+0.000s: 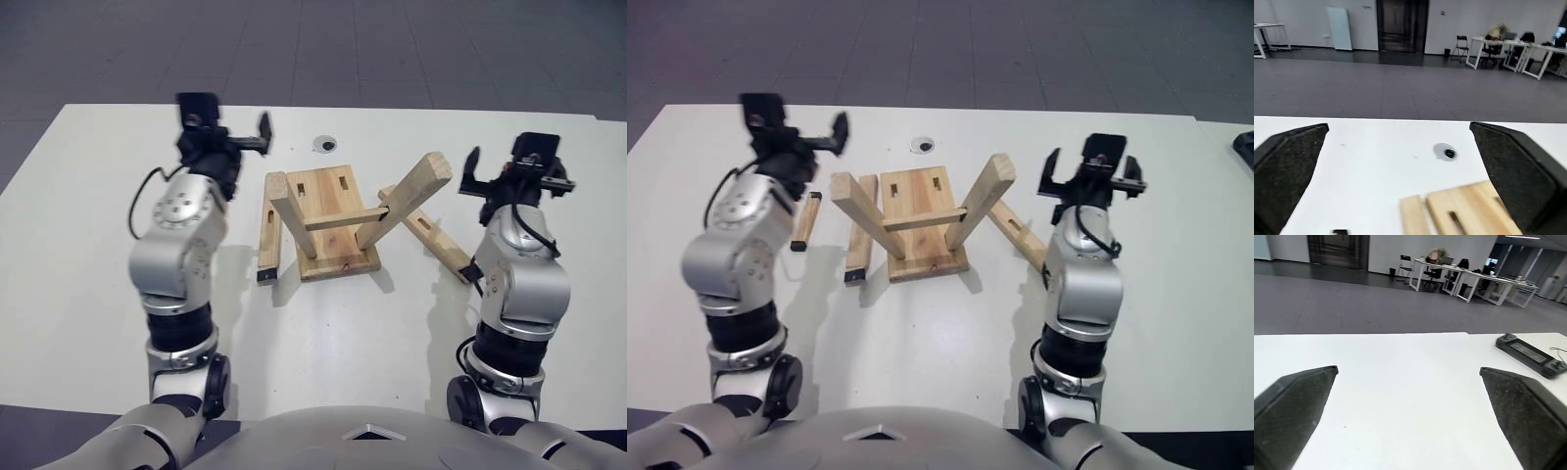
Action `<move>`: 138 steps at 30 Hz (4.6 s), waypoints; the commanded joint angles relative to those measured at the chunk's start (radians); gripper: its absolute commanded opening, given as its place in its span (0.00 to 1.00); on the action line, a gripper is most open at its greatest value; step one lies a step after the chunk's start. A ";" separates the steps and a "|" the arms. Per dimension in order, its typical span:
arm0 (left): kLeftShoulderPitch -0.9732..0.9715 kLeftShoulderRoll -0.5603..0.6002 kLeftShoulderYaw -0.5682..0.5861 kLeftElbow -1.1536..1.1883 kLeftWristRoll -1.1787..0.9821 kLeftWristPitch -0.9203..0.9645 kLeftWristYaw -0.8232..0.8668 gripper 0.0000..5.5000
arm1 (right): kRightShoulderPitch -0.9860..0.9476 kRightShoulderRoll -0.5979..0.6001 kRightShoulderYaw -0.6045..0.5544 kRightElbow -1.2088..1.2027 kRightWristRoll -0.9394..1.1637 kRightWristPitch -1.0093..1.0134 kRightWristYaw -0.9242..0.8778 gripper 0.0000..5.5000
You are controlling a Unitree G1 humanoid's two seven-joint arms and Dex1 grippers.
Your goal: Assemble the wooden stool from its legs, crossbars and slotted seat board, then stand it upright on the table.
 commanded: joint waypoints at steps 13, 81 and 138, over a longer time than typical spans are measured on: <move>0.118 0.105 -0.244 -0.027 0.048 -0.023 -0.138 0.98 | -0.040 0.059 0.068 -0.005 0.028 -0.032 0.049 0.98; -0.197 -0.027 0.051 0.176 -0.040 -0.254 0.077 0.98 | -0.020 -0.748 0.249 -0.027 0.650 -0.309 1.026 0.98; -0.238 -0.070 0.021 0.229 -0.042 -0.248 0.124 0.98 | -0.278 -0.027 0.429 0.528 0.497 0.163 0.567 0.98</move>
